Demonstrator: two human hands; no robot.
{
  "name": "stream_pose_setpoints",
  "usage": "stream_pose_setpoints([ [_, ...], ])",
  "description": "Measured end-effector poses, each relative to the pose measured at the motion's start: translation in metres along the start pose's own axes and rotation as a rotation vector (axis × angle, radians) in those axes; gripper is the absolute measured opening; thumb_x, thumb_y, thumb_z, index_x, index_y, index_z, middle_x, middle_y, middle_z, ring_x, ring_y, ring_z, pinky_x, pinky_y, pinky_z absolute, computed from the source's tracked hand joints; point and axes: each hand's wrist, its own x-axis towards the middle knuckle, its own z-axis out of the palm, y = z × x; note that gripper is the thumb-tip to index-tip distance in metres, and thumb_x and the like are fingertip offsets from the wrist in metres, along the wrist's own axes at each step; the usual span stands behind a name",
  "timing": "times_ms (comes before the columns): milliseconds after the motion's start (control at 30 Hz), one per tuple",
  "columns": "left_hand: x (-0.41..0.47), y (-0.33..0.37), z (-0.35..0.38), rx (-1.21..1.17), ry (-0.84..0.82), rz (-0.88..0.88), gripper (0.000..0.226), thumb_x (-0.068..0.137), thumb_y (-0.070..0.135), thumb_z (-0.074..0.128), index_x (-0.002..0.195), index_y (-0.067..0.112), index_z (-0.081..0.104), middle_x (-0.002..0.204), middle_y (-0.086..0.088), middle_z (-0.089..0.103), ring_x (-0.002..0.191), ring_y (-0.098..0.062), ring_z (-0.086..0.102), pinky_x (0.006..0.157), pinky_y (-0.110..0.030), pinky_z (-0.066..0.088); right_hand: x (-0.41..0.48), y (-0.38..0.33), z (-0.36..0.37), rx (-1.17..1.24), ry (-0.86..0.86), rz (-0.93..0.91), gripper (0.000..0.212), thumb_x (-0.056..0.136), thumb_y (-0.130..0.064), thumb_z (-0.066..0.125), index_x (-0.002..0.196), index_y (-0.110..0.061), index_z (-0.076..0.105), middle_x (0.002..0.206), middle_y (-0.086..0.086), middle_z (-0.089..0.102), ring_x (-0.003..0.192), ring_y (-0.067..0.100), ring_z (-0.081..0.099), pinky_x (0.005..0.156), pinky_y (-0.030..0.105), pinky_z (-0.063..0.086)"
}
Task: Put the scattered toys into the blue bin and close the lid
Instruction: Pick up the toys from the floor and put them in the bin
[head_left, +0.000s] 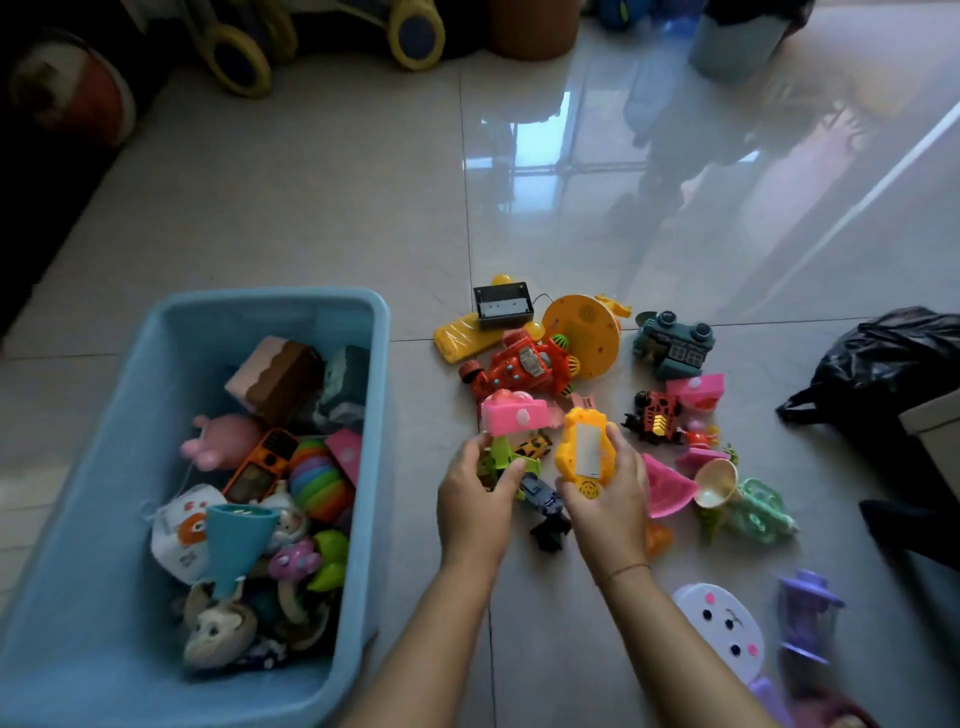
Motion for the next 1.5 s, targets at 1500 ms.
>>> stream_pose_setpoints([
  [1500,-0.039,-0.154,0.009,0.822,0.187,0.186,0.043,0.075,-0.007,0.042,0.104,0.01,0.069,0.119,-0.017,0.061,0.12,-0.03,0.037,0.086,-0.046,0.051,-0.016,0.084,0.052,-0.314,-0.3,-0.043,0.071,0.078,-0.021,0.07,0.141,-0.023,0.037,0.131,0.011,0.037,0.112,0.031,0.051,0.095,0.035,0.044],
])
